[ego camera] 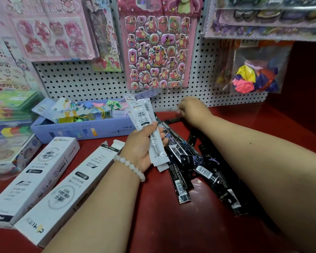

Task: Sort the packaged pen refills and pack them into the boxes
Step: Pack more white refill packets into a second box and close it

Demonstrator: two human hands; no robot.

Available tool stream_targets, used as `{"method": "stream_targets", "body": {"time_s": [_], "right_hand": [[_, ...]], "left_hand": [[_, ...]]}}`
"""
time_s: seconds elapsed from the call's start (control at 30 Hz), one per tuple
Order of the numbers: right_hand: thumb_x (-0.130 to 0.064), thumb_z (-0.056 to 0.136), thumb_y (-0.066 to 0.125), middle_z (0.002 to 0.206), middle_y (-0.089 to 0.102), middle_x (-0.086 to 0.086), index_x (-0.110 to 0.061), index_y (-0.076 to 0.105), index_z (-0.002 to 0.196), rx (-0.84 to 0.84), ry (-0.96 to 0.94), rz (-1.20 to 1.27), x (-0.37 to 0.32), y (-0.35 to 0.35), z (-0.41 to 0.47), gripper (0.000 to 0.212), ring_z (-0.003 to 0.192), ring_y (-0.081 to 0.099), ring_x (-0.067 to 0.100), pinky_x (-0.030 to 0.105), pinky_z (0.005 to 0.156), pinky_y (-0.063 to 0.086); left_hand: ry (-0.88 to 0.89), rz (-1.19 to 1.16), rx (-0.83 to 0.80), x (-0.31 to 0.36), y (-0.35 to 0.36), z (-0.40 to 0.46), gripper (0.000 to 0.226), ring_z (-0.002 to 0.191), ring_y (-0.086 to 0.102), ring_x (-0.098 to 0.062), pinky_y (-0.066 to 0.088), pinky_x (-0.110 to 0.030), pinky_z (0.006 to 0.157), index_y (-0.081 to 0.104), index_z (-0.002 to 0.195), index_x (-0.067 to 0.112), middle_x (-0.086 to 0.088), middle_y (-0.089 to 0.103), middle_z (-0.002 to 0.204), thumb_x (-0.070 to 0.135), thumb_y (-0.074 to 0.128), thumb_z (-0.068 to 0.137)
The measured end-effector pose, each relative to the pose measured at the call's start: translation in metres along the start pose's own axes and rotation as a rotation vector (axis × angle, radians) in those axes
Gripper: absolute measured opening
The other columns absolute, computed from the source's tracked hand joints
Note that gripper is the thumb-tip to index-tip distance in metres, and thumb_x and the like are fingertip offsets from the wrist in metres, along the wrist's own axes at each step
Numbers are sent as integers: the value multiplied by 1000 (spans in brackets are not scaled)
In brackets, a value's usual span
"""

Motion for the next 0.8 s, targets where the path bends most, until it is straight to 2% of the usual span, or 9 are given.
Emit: {"method": "stream_targets", "body": {"time_s": [0.13,0.2,0.27,0.33,0.4,0.5,0.63,0.73,0.8], "right_hand": [[-17,93,55,78,50,12,4,61,76,338,69,338,-7,-74,-20,27,73,48,24,31,59,23],[-18,92,57,74,56,7,-2,64,80,361,116,579,-18,-99,-35,21,66,49,15,28,57,34],[-15,89,63,69,59,0,-7,66,86,310,161,870,-31,-109,-49,10,53,48,5,19,50,40],[-12,86,66,71,61,2,-1,64,89,119,234,1114,-47,-97,-62,12,49,47,6,18,45,42],[-11,83,68,71,62,3,-1,62,85,-90,334,1229,-64,-69,-78,12,50,46,10,20,47,43],[-12,82,71,57,57,1,-10,56,73,-133,456,1295,-78,-37,-98,18,42,42,10,21,38,37],[-28,84,69,62,54,6,-16,53,78,-128,522,1377,-93,-23,-108,21,38,42,9,17,33,33],[-39,86,64,86,64,10,-5,59,109,-164,403,1518,-120,-41,-108,41,59,57,15,24,47,42],[-32,83,69,89,65,5,-6,52,121,-99,327,1518,-133,-55,-108,49,63,62,9,29,56,47]], "left_hand": [[66,65,16,6,3,-8,17,57,63,-12,56,-24,52,62,94,2,-7,67,71,18,58,93],[73,75,7,8,8,-13,26,64,63,-12,56,-22,52,61,105,0,-7,65,79,22,56,93],[76,67,-4,12,14,-20,31,66,64,-12,57,-23,54,59,109,0,-7,65,81,27,54,94],[59,33,-55,14,21,-28,35,69,68,-17,59,-30,59,60,108,1,-10,69,85,31,50,95],[14,27,-142,14,30,-37,44,77,71,-24,59,-38,63,64,107,3,-15,72,91,40,43,96],[-35,49,-191,11,35,-52,49,68,70,-22,59,-34,61,65,100,7,-15,70,81,48,40,93],[95,119,-239,24,31,-76,16,59,64,-14,56,-27,55,59,105,1,-9,64,73,6,57,89],[354,491,-150,47,20,-89,21,65,65,-13,55,-23,60,62,103,2,-5,67,77,-5,63,83],[547,755,-53,60,19,-98,29,75,65,-8,50,-11,65,60,103,8,3,67,83,-4,68,78]]}}
Point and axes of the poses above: each hand's wrist, its own z-axis towards the middle knuckle, its own y-axis out of the palm, x = y × z, the point moved 9 cm from there along z, towards the middle knuckle
